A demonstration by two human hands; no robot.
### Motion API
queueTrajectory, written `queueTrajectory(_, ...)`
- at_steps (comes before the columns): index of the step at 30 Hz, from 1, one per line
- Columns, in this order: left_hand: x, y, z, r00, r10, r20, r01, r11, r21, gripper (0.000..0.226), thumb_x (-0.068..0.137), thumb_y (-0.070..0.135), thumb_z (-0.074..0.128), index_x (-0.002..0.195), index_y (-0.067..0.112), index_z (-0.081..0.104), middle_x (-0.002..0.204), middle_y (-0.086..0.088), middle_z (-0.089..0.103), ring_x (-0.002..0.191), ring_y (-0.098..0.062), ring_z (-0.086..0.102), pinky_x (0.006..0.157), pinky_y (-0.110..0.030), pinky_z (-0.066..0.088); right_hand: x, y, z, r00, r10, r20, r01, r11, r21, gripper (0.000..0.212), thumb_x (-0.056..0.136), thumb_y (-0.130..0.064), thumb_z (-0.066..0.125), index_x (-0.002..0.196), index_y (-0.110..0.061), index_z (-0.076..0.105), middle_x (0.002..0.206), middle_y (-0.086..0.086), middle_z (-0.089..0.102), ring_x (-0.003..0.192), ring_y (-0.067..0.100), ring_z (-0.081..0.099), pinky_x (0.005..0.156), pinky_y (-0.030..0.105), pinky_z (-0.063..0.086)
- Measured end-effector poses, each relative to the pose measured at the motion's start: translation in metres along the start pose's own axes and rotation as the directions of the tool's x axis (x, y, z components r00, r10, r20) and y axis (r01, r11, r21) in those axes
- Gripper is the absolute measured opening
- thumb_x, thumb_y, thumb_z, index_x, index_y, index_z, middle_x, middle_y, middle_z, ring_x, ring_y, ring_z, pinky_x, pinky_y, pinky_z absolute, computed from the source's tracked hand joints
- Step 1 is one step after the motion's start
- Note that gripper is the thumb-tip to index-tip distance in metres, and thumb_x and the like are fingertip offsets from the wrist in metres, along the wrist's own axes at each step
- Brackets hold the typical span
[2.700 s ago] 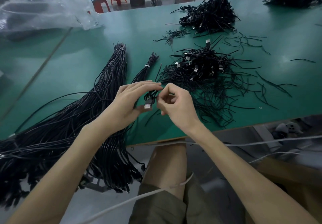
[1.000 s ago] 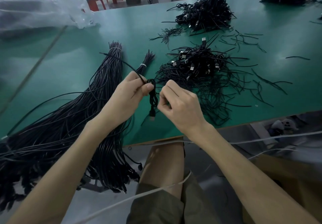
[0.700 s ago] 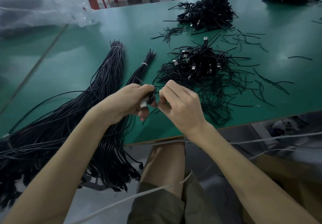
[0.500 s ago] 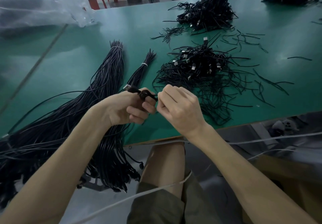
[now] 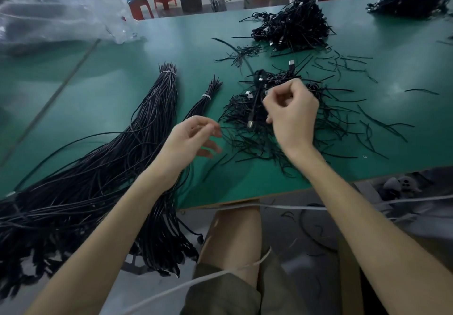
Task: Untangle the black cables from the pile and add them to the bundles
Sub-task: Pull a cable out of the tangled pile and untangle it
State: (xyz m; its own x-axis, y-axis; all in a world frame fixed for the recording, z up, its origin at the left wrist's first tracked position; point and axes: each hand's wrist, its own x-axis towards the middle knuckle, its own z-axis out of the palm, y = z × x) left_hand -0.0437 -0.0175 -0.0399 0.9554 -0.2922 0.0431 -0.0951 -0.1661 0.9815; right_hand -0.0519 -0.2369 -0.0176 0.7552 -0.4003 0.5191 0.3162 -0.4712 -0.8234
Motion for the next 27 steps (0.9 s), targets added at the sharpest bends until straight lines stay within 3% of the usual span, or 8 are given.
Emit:
queueTrajectory(3, -0.006, -0.009, 0.001, 0.998, 0.069, -0.003, -0.053, 0.792, 0.608, 0.002, 0.102, 0.024, 0.062, 0.104, 0.023, 0.062, 0.101, 0.008, 0.064, 0.083, -0.007, 0.063, 0.077, -0.030, 0.052, 0.035, 0.014, -0.007, 0.976, 0.209, -0.063, -0.210, 0.978, -0.002, 0.006, 0.092, -0.012, 0.066, 0.089, -0.008, 0.064, 0.072, 0.002, 0.067, 0.044, 0.006, 0.062, 0.049, 0.015, 0.047)
queueTrajectory(6, -0.011, -0.017, 0.006, 0.994, -0.088, 0.072, -0.005, 0.595, 0.804, 0.028, 0.098, 0.047, 0.063, 0.112, 0.023, 0.055, 0.109, 0.007, 0.050, 0.094, -0.011, 0.051, 0.086, -0.030, 0.048, 0.058, 0.031, -0.012, 0.937, 0.341, -0.083, -0.344, 0.939, -0.025, 0.011, 0.097, -0.012, 0.064, 0.086, -0.010, 0.065, 0.071, 0.003, 0.067, 0.043, 0.005, 0.062, 0.052, 0.022, 0.048)
queueTrajectory(8, -0.012, -0.020, 0.009, 0.990, -0.120, 0.073, 0.002, 0.528, 0.849, 0.034, 0.097, 0.051, 0.063, 0.109, 0.020, 0.055, 0.107, 0.005, 0.048, 0.098, -0.015, 0.048, 0.085, -0.031, 0.047, 0.063, 0.040, -0.014, 0.905, 0.420, -0.063, -0.420, 0.907, 0.021, 0.014, 0.101, -0.012, 0.060, 0.088, -0.012, 0.066, 0.081, 0.005, 0.070, 0.048, 0.009, 0.064, 0.056, 0.028, 0.051)
queueTrajectory(13, -0.011, -0.016, 0.016, 0.991, -0.112, 0.067, -0.001, 0.506, 0.863, 0.023, 0.103, 0.039, 0.060, 0.095, 0.017, 0.059, 0.094, 0.007, 0.050, 0.086, -0.015, 0.053, 0.070, -0.030, 0.039, 0.045, 0.052, -0.015, 0.893, 0.449, 0.022, -0.449, 0.891, 0.070, 0.042, 0.104, -0.014, 0.055, 0.144, -0.006, 0.046, 0.113, 0.002, 0.061, 0.073, 0.014, 0.072, 0.064, 0.026, 0.058)
queueTrajectory(17, -0.014, -0.015, 0.015, 0.993, -0.101, 0.062, -0.003, 0.504, 0.864, 0.023, 0.102, 0.041, 0.059, 0.096, 0.019, 0.059, 0.097, 0.007, 0.051, 0.084, -0.011, 0.051, 0.071, -0.029, 0.039, 0.029, 0.057, -0.017, 0.924, 0.381, 0.015, -0.381, 0.923, 0.051, 0.046, 0.103, -0.009, 0.054, 0.146, -0.010, 0.040, 0.119, 0.000, 0.056, 0.086, 0.015, 0.073, 0.069, 0.022, 0.058)
queueTrajectory(20, -0.013, -0.014, 0.004, 0.996, 0.066, -0.057, 0.017, 0.496, 0.868, 0.025, 0.101, 0.039, 0.062, 0.104, 0.015, 0.059, 0.105, 0.002, 0.053, 0.095, -0.017, 0.052, 0.078, -0.030, 0.043, 0.021, 0.060, -0.021, 0.930, 0.368, 0.021, -0.368, 0.929, 0.023, 0.055, 0.103, -0.015, 0.058, 0.153, -0.010, 0.034, 0.134, 0.003, 0.055, 0.106, 0.015, 0.069, 0.089, 0.025, 0.056)
queueTrajectory(23, -0.005, -0.015, -0.013, 0.966, 0.152, -0.212, 0.158, 0.306, 0.939, 0.038, 0.101, 0.035, 0.063, 0.119, 0.004, 0.053, 0.121, -0.015, 0.051, 0.113, -0.033, 0.049, 0.091, -0.040, 0.044, 0.015, 0.059, -0.024, 0.940, 0.329, 0.084, -0.327, 0.944, -0.039, 0.069, 0.103, -0.014, 0.059, 0.161, -0.011, 0.022, 0.154, 0.004, 0.043, 0.127, 0.009, 0.055, 0.084, 0.010, 0.049)
queueTrajectory(27, 0.000, -0.020, -0.018, 0.967, 0.109, -0.232, 0.217, 0.134, 0.967, 0.035, 0.104, 0.033, 0.059, 0.118, 0.001, 0.055, 0.121, -0.019, 0.055, 0.116, -0.037, 0.050, 0.093, -0.045, 0.045, 0.003, 0.056, -0.020, 0.964, 0.230, 0.131, -0.214, 0.968, -0.129, 0.060, 0.102, -0.011, 0.059, 0.156, -0.010, 0.031, 0.155, 0.007, 0.037, 0.126, 0.007, 0.051, 0.085, 0.003, 0.046)
